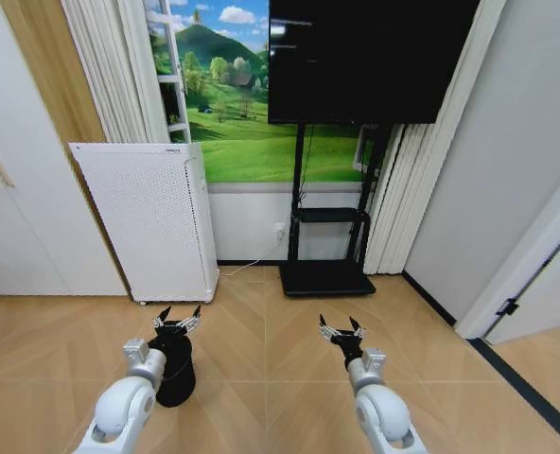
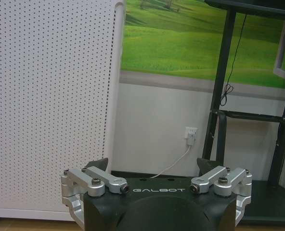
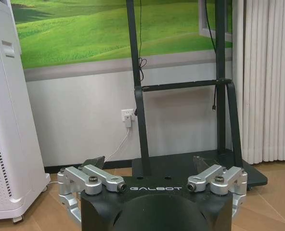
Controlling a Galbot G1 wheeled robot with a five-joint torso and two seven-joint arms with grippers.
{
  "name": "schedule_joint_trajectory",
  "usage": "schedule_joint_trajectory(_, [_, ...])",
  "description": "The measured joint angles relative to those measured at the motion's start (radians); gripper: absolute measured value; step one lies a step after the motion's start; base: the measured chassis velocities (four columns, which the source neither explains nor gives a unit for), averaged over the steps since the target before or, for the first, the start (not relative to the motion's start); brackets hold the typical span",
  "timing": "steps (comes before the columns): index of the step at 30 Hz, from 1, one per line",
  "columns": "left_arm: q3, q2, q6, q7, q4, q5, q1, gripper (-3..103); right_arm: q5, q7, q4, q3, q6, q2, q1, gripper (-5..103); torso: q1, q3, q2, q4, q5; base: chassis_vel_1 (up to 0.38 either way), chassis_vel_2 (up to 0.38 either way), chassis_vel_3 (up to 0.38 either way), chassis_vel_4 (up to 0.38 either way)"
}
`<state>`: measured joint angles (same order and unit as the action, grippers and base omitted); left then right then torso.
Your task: Pick up the trash bin and place the garbage on the floor into it.
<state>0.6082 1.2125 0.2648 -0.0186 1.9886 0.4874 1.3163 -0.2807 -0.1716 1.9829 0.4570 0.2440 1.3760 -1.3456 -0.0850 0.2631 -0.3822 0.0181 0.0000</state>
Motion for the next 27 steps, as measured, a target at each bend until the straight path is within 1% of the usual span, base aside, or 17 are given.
schedule_joint_trajectory(6, [0.000,0.000,0.000,0.002,0.000,0.002,0.000,100,0.002,0.000,0.006,0.002,0.001,0.002,-0.008,100,-0.007,0.014,-0.021,0.0000,0.0000,0.000,0.000,0.000,0.000])
schedule_joint_trajectory(12, [0.003,-0.004,0.000,0.004,0.000,0.006,-0.001,100,0.006,0.000,0.012,0.003,0.002,0.003,-0.012,100,-0.018,0.033,-0.051,0.0000,0.0000,0.000,0.000,0.000,0.000])
schedule_joint_trajectory(15, [0.003,-0.004,0.000,0.004,0.000,0.008,-0.002,100,0.006,0.000,0.012,0.003,0.002,0.004,-0.012,100,-0.020,0.036,-0.056,0.0000,0.0000,0.000,0.000,0.000,0.000])
schedule_joint_trajectory(17, [0.004,-0.005,-0.001,0.004,0.000,0.012,-0.006,100,0.008,0.000,0.014,0.002,0.002,0.005,-0.015,100,-0.026,0.045,-0.072,0.0000,0.0000,0.000,0.000,0.000,0.000])
schedule_joint_trajectory(18, [0.004,-0.005,-0.001,0.004,0.000,0.012,-0.006,100,0.008,0.000,0.014,0.002,0.002,0.005,-0.015,100,-0.026,0.045,-0.072,0.0000,0.0000,0.000,0.000,0.000,0.000])
schedule_joint_trajectory(21, [0.005,-0.004,-0.001,0.004,0.000,0.012,-0.006,100,0.010,0.000,0.015,0.003,0.002,0.005,-0.019,100,-0.033,0.056,-0.089,0.0000,0.0000,0.000,0.000,0.000,0.000])
schedule_joint_trajectory(25, [0.005,-0.004,-0.001,0.004,0.000,0.012,-0.005,100,0.010,0.000,0.016,0.003,0.002,0.004,-0.019,100,-0.036,0.062,-0.098,0.0000,0.0000,0.000,0.000,0.000,0.000])
schedule_joint_trajectory(27, [0.006,-0.003,-0.001,0.004,0.001,0.013,-0.005,100,0.010,0.000,0.017,0.004,0.002,0.003,-0.019,100,-0.042,0.070,-0.112,0.0000,0.0000,0.000,0.000,0.000,0.000])
